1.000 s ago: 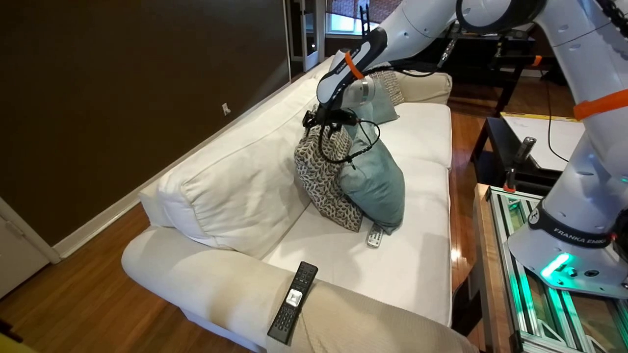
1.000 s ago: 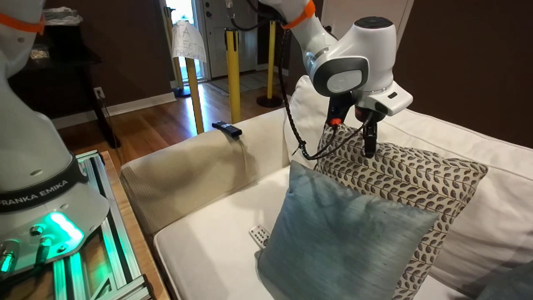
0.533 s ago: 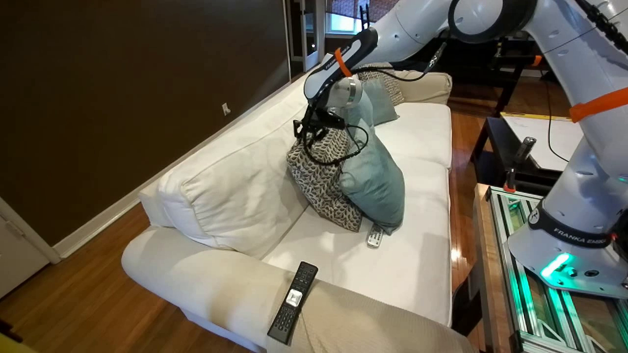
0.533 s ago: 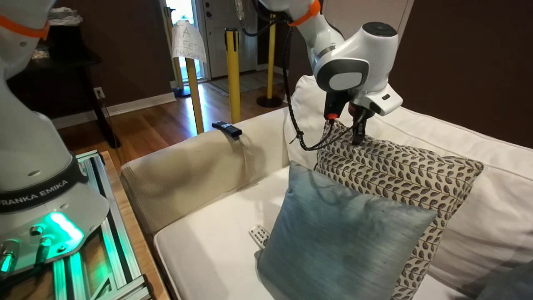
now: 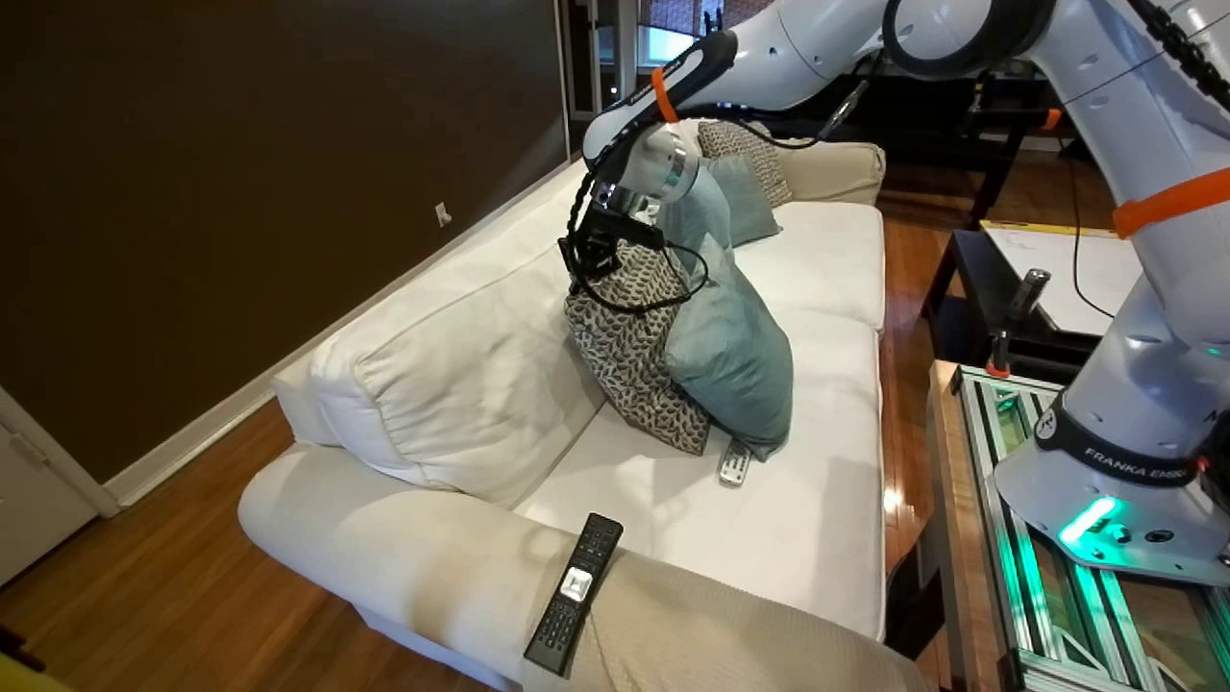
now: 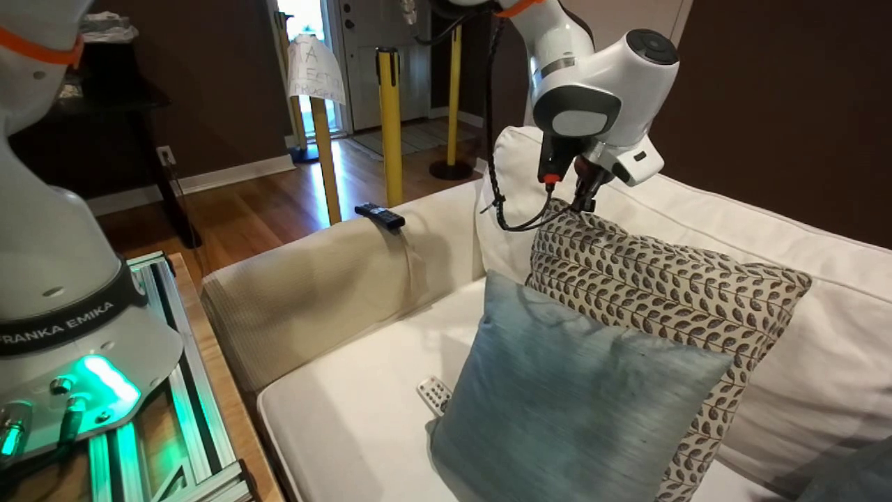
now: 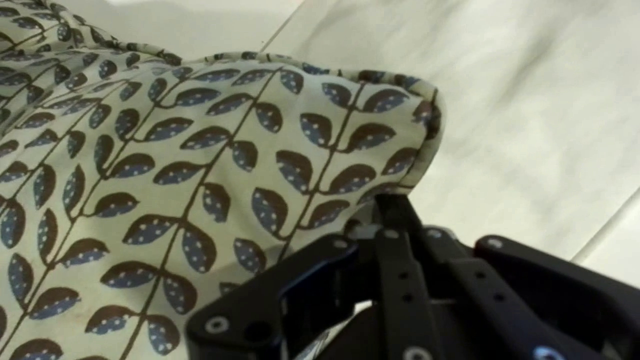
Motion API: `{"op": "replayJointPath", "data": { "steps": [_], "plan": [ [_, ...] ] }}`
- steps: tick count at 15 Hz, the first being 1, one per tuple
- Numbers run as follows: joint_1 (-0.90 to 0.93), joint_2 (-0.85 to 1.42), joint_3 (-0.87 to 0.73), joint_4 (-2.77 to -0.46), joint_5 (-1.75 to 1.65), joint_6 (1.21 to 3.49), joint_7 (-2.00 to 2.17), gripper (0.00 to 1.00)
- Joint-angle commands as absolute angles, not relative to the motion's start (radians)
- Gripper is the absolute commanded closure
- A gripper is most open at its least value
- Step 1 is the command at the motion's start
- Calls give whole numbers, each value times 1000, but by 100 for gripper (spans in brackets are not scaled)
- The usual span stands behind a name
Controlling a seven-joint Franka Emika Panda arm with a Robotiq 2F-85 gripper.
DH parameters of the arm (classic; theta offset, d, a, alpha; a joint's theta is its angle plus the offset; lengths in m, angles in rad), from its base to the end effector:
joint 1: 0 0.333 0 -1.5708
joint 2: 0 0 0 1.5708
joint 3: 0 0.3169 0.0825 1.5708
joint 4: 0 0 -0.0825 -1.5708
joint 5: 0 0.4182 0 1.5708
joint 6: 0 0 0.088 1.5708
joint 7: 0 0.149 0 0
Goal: Swap the blue pillow and the cheetah print pillows' places
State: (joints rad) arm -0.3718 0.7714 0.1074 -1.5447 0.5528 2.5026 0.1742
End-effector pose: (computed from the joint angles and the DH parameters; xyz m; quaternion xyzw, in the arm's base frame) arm 0.7337 -0.1987 0.1550 -0.8764 0.4210 -0.0963 0.2130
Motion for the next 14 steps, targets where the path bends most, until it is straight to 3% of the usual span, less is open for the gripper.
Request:
{"op": "replayJointPath", "data": {
  "steps": [1, 5, 10, 14],
  "plan": [
    [-281, 748, -28, -1554, 442, 2497, 230, 66],
    [-179, 741, -177, -1550, 246, 2496, 325, 36],
    [-123, 813, -249, -1512, 114, 2527, 386, 1],
    [-122, 882, -246, -1479, 106, 2615, 391, 0]
  ]
}}
